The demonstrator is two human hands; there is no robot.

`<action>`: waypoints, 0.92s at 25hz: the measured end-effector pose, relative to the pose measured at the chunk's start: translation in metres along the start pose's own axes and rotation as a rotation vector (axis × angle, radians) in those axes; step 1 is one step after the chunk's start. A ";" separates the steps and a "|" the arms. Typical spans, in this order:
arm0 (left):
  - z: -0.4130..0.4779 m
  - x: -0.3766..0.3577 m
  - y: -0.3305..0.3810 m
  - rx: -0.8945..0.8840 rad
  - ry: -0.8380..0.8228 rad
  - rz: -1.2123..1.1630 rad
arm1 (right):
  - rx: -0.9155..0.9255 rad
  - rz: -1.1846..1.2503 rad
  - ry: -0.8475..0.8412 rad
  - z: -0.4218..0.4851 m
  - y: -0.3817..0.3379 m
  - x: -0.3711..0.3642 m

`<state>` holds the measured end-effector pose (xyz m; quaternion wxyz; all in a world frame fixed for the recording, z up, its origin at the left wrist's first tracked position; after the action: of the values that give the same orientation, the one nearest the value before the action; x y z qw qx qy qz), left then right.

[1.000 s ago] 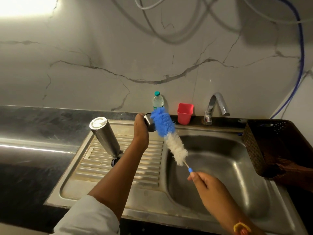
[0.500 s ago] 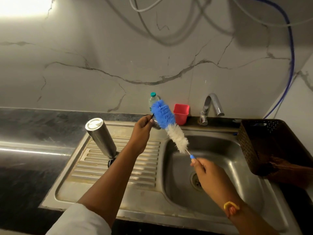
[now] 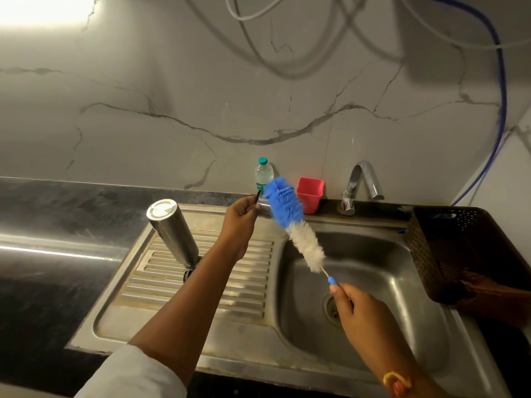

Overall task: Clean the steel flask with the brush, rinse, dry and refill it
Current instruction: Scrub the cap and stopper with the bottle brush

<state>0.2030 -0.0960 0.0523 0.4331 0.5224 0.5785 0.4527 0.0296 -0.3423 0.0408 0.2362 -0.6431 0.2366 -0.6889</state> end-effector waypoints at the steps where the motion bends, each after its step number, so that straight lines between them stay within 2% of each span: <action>1: -0.002 -0.003 -0.001 0.006 0.003 0.005 | 0.003 0.005 0.003 0.000 -0.002 0.000; 5: -0.016 -0.031 -0.002 0.013 -0.107 -0.017 | 0.004 -0.017 0.050 0.020 -0.007 0.005; 9: -0.010 -0.016 0.008 0.051 -0.076 -0.191 | 0.002 -0.023 0.000 0.002 0.002 -0.001; 13: -0.019 -0.030 0.000 0.092 -0.109 -0.106 | 0.025 -0.025 0.034 0.025 -0.005 0.010; 19: -0.006 0.003 0.007 0.101 -0.031 -0.141 | 0.025 -0.021 0.007 0.001 0.006 0.012; 23: -0.009 -0.011 -0.001 0.178 -0.121 -0.064 | 0.044 -0.032 0.033 0.020 -0.003 0.011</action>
<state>0.1953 -0.1075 0.0535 0.4334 0.5663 0.6055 0.3532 0.0491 -0.3472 0.0526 0.2355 -0.6298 0.2150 -0.7083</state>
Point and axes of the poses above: each hand's wrist, its own z-axis towards the middle knuckle, its own x-axis out of the back of the hand, y = z × x, the point moved 8 cm from there along z, towards the middle knuckle, and after that the axes turned 10 degrees about x, right-handed, at the moved point
